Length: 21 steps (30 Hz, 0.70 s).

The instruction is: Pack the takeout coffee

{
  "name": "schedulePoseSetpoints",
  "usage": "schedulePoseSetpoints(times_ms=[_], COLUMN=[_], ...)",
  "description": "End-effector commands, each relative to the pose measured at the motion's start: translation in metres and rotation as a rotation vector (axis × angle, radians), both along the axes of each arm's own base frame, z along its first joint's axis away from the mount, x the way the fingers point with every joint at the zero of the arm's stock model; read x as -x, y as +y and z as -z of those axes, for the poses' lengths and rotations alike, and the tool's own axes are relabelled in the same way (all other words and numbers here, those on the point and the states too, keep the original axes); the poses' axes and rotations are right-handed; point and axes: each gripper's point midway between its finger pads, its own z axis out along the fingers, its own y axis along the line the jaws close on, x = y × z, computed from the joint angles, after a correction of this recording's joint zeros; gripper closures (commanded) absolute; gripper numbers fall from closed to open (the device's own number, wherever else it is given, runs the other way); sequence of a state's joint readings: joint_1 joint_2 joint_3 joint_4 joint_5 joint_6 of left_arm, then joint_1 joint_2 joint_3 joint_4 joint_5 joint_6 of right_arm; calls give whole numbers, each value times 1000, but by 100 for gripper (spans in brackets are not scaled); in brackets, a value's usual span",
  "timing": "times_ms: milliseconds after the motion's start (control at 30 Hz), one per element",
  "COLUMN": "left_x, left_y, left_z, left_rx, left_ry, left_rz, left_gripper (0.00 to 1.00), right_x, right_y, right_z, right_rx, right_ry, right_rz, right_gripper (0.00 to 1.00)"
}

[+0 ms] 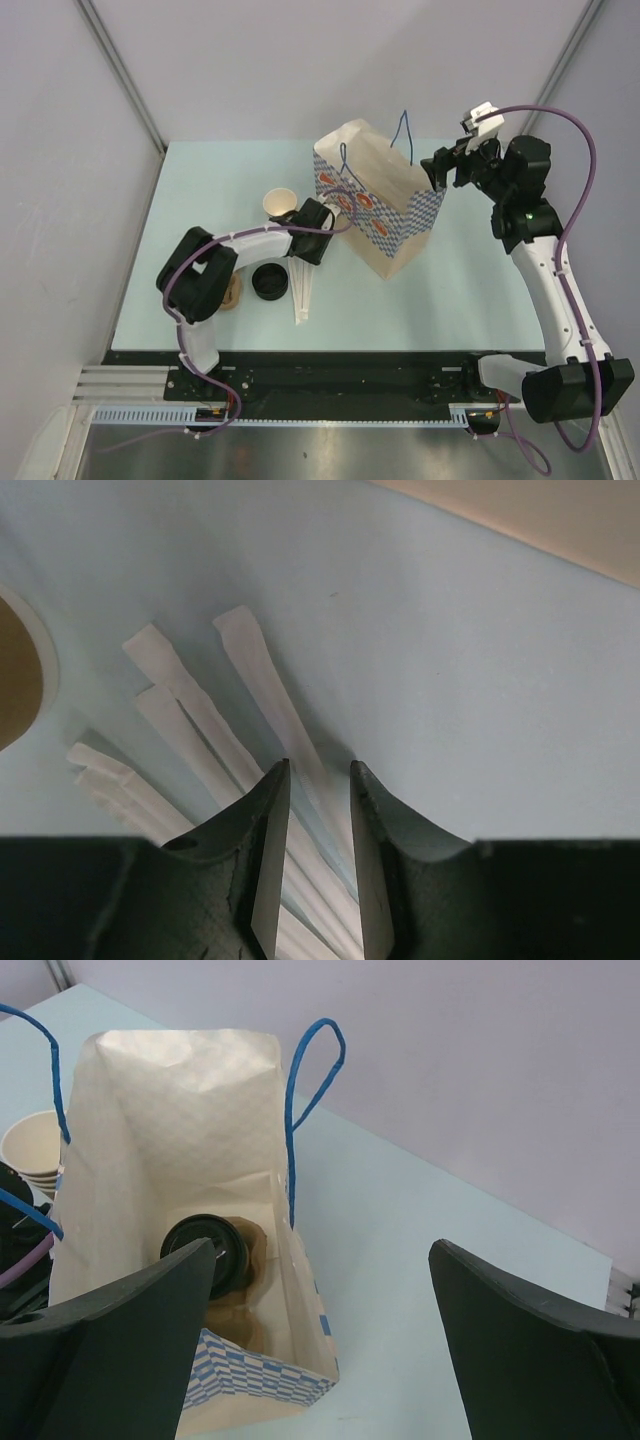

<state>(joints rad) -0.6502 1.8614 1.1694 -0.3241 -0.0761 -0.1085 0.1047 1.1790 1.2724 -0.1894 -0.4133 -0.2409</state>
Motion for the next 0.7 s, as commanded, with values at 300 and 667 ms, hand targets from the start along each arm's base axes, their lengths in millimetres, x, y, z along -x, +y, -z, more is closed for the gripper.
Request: schedulePoseSetpoints(times_ms=[300, 667], left_x=[15, 62], left_y=[-12, -66], left_z=[7, -102], left_rx=[58, 409], left_ry=[101, -2], left_rz=[-2, 233], left_gripper=[88, 100], right_x=[20, 29], right_y=[-16, -5], right_z=[-31, -47], right_rx=[10, -26], right_ry=[-62, -102], right_rz=[40, -7], right_gripper=[6, 0])
